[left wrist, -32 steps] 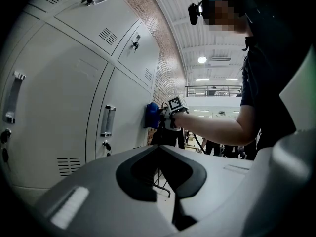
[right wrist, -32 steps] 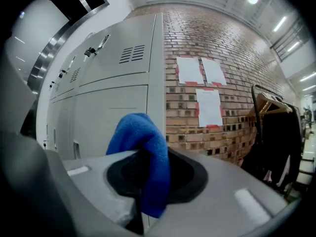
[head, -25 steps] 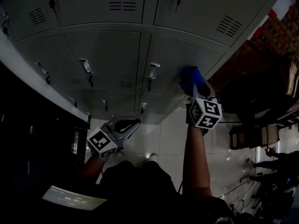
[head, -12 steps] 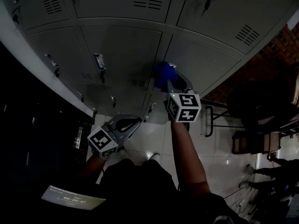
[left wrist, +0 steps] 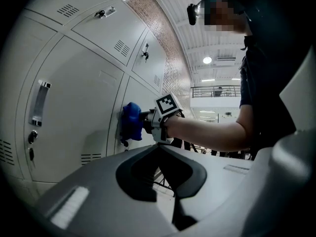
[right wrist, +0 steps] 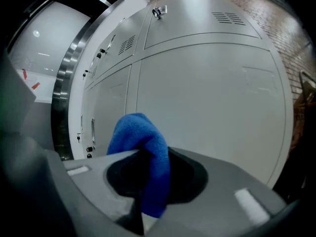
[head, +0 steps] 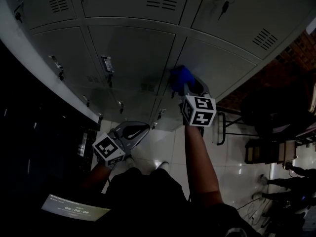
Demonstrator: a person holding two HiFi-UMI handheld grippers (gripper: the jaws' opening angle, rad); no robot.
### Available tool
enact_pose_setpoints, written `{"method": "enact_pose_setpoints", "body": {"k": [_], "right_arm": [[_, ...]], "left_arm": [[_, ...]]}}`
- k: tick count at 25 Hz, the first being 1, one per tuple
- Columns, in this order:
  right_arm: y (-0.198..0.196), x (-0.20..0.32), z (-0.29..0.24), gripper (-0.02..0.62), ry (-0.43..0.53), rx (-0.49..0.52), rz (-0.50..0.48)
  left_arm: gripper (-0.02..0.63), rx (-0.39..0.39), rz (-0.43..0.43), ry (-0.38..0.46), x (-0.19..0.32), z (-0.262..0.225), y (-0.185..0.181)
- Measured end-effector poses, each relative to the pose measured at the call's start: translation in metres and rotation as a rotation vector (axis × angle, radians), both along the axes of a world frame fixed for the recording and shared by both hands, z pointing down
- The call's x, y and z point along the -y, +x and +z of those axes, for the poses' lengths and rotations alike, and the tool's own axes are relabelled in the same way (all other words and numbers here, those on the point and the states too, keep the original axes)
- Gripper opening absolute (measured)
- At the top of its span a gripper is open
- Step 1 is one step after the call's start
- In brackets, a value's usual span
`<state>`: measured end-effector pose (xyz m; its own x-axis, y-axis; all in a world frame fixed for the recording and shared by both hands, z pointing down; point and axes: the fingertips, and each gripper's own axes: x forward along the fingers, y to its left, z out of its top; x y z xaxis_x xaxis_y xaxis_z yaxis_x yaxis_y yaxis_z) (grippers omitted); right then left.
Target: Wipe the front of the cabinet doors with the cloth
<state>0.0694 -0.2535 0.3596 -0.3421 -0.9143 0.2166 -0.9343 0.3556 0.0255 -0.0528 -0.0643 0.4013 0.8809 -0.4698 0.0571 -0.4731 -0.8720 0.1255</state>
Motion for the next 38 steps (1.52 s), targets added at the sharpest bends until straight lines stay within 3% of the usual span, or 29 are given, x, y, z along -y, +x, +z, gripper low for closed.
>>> {"method": "enact_pose_setpoints", "body": {"k": [7,17,26,32,38], "right_arm": [[0.050,-0.003,0.002,0.072,-0.014,0.019,0.044],[0.159,-0.013,0.013,0.072,-0.028,0.007,0.209],[0.224,-0.021,0.025,0.072,-0.041,0.026,0.322],[0.222,-0.033,0.029,0.072,-0.031,0.028,0.328],[0.153,-0.051,0.042,0.072,-0.015,0.024,0.198]], "left_arm": [[0.003,-0.004,0.039,0.001,0.000,-0.001,0.024],[0.003,0.003,0.078,-0.006,-0.005,0.001,0.056],[0.003,0.007,0.095,-0.004,-0.009,0.003,0.073],[0.003,0.006,0.094,-0.006,-0.011,0.004,0.074],[0.003,-0.001,0.076,0.004,-0.008,0.003,0.064]]}}
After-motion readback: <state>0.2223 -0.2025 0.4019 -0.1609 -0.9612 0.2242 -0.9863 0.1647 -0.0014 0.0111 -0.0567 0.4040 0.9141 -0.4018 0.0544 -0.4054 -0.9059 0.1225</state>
